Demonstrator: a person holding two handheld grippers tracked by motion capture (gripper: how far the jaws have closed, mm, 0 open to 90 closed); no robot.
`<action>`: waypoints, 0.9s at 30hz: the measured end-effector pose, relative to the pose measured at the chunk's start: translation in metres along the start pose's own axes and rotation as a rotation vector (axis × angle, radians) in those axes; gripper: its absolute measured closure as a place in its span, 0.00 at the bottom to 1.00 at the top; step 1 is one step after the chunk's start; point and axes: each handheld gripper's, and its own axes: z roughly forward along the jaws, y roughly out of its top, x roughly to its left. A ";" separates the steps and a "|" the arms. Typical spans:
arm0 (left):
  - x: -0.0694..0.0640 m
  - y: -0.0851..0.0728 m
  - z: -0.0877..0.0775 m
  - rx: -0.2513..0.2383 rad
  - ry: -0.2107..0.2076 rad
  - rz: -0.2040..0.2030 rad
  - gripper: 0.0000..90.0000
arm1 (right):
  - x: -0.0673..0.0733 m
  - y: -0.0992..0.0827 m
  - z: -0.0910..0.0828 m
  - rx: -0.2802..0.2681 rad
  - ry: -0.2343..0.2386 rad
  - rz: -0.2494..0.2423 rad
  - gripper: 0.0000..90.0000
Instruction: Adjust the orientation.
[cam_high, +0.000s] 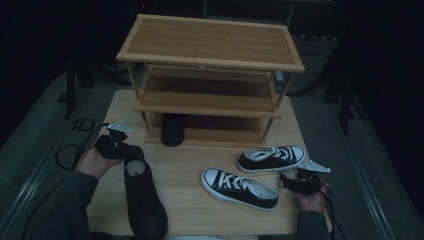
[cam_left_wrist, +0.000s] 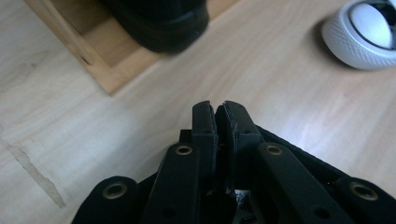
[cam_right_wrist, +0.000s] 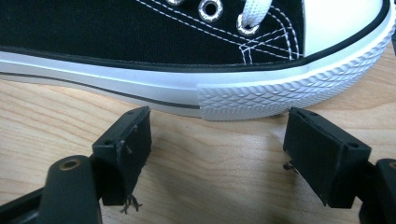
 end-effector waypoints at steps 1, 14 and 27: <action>0.003 0.002 0.000 -0.001 0.005 -0.007 0.94 | 0.000 0.000 0.000 0.000 0.000 0.000 0.26; 0.054 -0.021 -0.018 -0.053 0.127 -0.239 0.94 | 0.000 0.000 0.000 0.001 0.001 0.000 0.26; 0.046 -0.081 -0.057 -0.074 0.169 -0.311 0.93 | 0.000 0.000 0.000 0.001 0.000 -0.001 0.26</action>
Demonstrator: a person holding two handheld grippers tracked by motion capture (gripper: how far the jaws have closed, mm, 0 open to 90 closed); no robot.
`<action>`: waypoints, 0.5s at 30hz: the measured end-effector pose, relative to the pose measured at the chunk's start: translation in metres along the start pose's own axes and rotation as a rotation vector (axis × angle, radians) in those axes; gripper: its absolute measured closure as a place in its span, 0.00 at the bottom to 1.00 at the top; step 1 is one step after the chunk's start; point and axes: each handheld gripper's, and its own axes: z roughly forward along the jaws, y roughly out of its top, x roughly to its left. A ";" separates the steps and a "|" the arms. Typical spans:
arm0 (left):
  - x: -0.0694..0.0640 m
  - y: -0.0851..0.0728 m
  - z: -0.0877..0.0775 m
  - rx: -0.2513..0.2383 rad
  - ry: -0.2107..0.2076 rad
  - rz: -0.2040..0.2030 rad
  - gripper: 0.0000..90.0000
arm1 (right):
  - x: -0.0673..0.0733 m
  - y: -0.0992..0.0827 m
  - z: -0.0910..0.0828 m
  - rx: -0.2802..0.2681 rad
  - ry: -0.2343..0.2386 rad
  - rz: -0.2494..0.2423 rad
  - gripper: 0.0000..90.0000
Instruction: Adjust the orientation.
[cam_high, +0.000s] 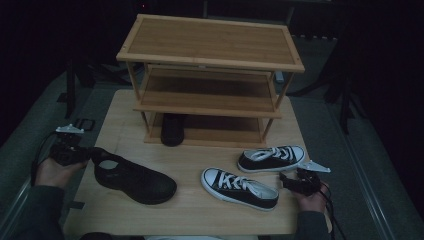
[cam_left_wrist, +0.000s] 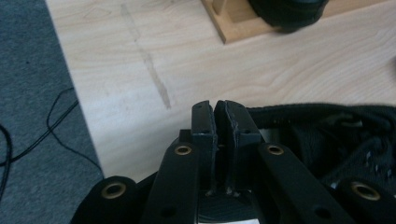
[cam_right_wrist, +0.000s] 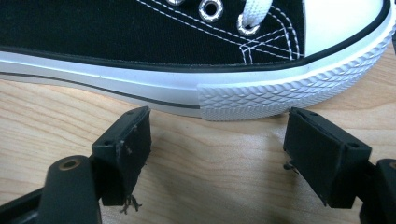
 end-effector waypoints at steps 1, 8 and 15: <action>-0.001 -0.003 -0.002 -0.003 0.006 0.001 0.92 | 0.000 0.000 0.000 0.000 0.000 0.000 0.25; -0.018 -0.003 -0.009 -0.019 0.043 0.052 0.80 | 0.000 0.000 0.000 0.000 0.000 0.001 0.25; -0.035 0.002 -0.014 -0.018 0.089 0.106 0.70 | 0.000 0.000 0.000 0.000 0.000 0.001 0.25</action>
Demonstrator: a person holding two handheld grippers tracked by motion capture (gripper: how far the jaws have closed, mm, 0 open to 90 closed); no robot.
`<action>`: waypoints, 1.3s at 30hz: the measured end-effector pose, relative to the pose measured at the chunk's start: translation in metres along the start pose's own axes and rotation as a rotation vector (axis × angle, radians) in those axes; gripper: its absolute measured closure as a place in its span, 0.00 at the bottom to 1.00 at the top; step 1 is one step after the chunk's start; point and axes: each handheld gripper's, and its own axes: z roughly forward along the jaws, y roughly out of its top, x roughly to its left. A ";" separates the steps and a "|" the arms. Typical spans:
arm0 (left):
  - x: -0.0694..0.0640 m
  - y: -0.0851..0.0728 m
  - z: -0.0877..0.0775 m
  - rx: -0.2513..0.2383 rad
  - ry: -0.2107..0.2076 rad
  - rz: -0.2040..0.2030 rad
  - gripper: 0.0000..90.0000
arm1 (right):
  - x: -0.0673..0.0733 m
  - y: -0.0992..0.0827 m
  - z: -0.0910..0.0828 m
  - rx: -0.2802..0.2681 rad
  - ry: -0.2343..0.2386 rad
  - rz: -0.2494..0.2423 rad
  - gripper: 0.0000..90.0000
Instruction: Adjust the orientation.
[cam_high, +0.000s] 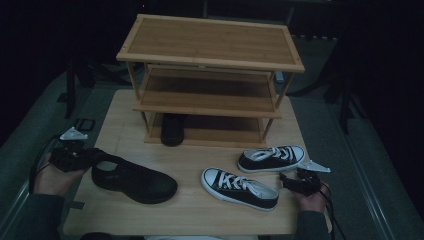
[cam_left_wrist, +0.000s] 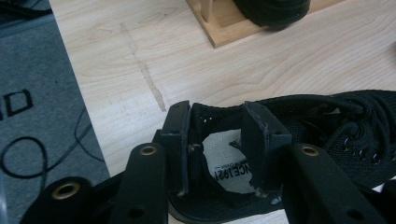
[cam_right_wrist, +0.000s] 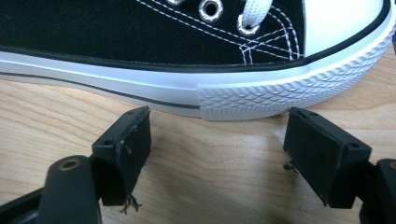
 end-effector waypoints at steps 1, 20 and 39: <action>0.000 0.000 0.000 0.000 0.000 0.000 0.70 | 0.000 0.000 0.000 0.000 0.000 0.000 0.25; -0.010 0.003 -0.003 -0.028 -0.095 0.064 0.74 | 0.000 0.000 0.000 -0.001 0.000 0.000 0.25; -0.029 -0.008 0.013 0.026 -0.213 0.130 0.72 | 0.000 0.000 0.000 0.000 0.000 0.001 0.25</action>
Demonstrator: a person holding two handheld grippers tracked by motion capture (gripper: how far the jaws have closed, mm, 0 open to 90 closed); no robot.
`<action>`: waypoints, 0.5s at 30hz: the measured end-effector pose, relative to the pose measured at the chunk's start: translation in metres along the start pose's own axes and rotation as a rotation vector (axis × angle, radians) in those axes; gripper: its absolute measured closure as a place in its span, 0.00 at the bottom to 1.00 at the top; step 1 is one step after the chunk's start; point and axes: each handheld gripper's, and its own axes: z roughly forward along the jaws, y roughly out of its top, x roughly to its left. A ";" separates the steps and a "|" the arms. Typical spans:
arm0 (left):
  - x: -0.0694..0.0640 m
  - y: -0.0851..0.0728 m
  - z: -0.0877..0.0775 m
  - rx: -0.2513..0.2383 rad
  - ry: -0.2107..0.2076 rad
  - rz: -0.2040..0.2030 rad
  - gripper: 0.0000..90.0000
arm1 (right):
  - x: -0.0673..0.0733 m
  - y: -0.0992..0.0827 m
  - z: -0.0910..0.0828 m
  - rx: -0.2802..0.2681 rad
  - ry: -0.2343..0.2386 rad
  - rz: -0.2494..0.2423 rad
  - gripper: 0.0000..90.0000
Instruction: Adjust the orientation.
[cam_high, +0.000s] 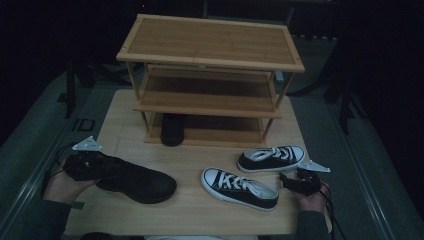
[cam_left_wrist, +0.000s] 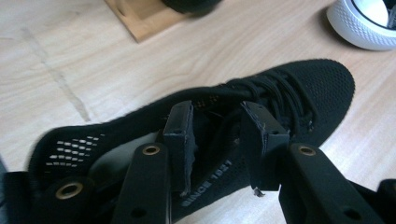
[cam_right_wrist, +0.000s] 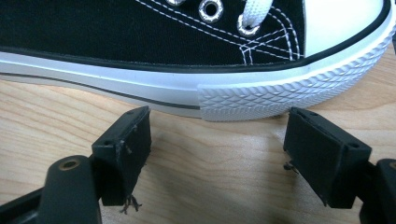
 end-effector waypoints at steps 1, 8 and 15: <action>0.000 0.000 0.002 0.006 -0.008 0.000 0.72 | 0.000 0.000 0.000 0.000 0.000 0.000 0.25; -0.001 0.000 0.011 0.029 -0.032 0.015 0.71 | 0.000 0.000 0.000 0.000 0.000 0.000 0.25; -0.004 -0.002 0.010 0.063 -0.049 0.054 0.92 | 0.000 0.000 0.000 0.000 0.000 0.000 0.25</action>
